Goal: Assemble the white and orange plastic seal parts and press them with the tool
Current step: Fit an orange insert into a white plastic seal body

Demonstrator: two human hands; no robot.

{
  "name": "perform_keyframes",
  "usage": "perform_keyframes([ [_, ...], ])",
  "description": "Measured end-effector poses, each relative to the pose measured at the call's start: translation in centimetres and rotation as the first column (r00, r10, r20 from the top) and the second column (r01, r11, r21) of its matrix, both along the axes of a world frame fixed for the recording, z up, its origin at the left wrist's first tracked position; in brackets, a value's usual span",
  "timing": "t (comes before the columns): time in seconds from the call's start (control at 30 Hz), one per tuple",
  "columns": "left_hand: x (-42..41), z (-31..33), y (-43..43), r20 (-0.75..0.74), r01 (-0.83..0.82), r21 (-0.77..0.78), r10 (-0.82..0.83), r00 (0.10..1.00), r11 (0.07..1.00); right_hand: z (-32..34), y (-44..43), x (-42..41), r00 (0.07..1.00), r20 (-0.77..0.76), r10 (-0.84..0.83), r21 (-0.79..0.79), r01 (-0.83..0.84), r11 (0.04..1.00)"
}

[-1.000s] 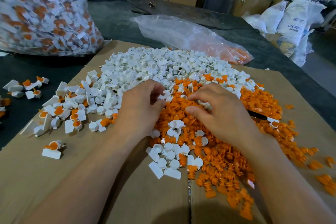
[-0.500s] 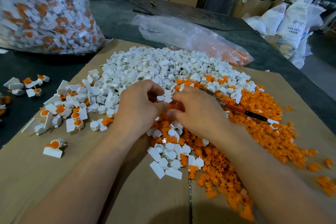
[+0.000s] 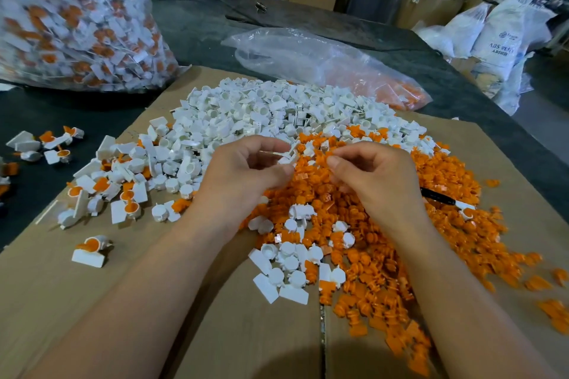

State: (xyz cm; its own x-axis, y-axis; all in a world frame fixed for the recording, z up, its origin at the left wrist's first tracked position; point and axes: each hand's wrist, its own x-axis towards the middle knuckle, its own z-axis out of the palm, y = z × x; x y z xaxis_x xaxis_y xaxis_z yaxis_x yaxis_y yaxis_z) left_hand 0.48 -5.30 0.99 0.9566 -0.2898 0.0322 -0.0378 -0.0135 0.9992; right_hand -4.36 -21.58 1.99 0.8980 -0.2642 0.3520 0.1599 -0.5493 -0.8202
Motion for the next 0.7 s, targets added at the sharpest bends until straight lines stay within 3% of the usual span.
perform_keyframes([
  [0.1,-0.1,0.3,-0.3,-0.226,0.077,-0.229,-0.130,0.965,0.970,0.1,0.3,-0.5,0.997,0.066,0.036,0.079,-0.041,0.996],
  [0.2,-0.2,0.2,-0.3,-0.299,0.115,-0.311,-0.212,0.931,0.944,0.1,0.7,-0.8,0.988,0.123,0.093,0.091,-0.104,0.990],
  [0.47,-0.6,0.6,-0.3,-0.298,0.204,-0.382,-0.329,0.896,0.902,-0.1,1.2,-0.9,0.984,0.103,0.143,-0.050,-0.138,0.989],
  [0.57,-0.6,0.6,-0.4,-0.301,0.190,-0.389,-0.319,0.899,0.901,-0.2,1.2,-1.0,0.985,0.102,0.139,-0.070,-0.132,0.989],
  [0.7,-0.7,0.4,-0.4,-0.249,0.193,-0.332,-0.283,0.926,0.923,-0.1,1.1,-1.0,0.984,0.123,0.131,-0.211,-0.103,0.972],
])
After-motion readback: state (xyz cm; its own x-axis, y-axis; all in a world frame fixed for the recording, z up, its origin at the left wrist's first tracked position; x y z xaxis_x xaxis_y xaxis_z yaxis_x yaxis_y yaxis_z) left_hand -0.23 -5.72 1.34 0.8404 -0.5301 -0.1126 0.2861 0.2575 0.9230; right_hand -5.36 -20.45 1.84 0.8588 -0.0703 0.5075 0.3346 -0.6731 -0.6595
